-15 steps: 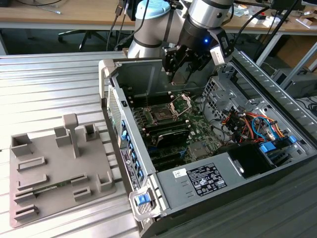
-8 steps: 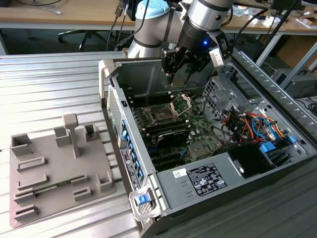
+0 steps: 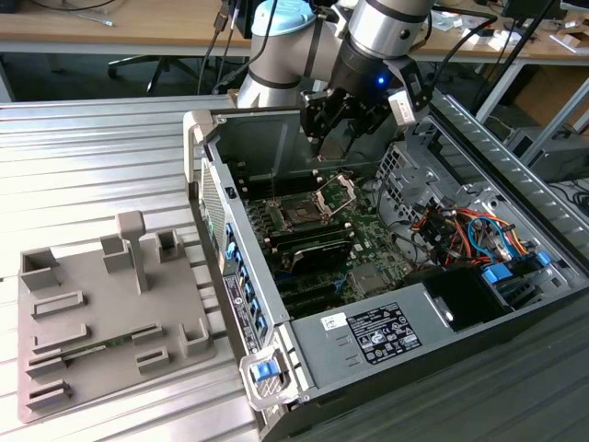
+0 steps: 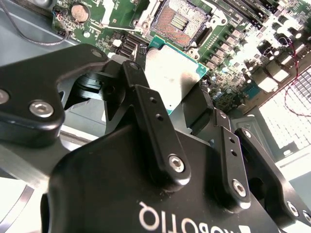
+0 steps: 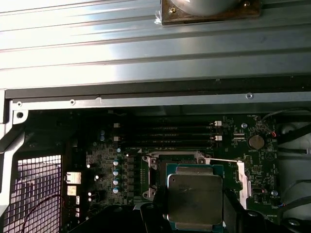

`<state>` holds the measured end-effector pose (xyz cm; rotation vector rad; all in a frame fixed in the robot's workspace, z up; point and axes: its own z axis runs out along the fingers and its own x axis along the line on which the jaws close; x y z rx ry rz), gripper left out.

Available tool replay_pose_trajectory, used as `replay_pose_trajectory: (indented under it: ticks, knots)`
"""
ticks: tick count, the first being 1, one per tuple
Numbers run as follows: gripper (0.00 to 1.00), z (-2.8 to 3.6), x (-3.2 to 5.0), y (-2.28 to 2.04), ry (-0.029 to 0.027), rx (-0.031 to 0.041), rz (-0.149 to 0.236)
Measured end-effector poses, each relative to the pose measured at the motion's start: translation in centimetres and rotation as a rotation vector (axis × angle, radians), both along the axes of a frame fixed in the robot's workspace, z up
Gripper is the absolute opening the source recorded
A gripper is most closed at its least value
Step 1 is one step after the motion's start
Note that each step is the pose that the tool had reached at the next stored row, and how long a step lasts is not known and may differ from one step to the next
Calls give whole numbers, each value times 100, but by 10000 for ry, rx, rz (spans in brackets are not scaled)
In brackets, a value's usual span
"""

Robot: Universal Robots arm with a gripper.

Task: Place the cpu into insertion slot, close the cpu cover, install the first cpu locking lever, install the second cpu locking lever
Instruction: 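Place the cpu into insertion slot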

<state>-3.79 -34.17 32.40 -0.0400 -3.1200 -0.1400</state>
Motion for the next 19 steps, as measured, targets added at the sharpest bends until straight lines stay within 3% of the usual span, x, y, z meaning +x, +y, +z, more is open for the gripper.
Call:
replay_pose_trajectory:
  ticks: [19]
  knots:
    - [55, -36, 0, 0, 0, 0, 0]
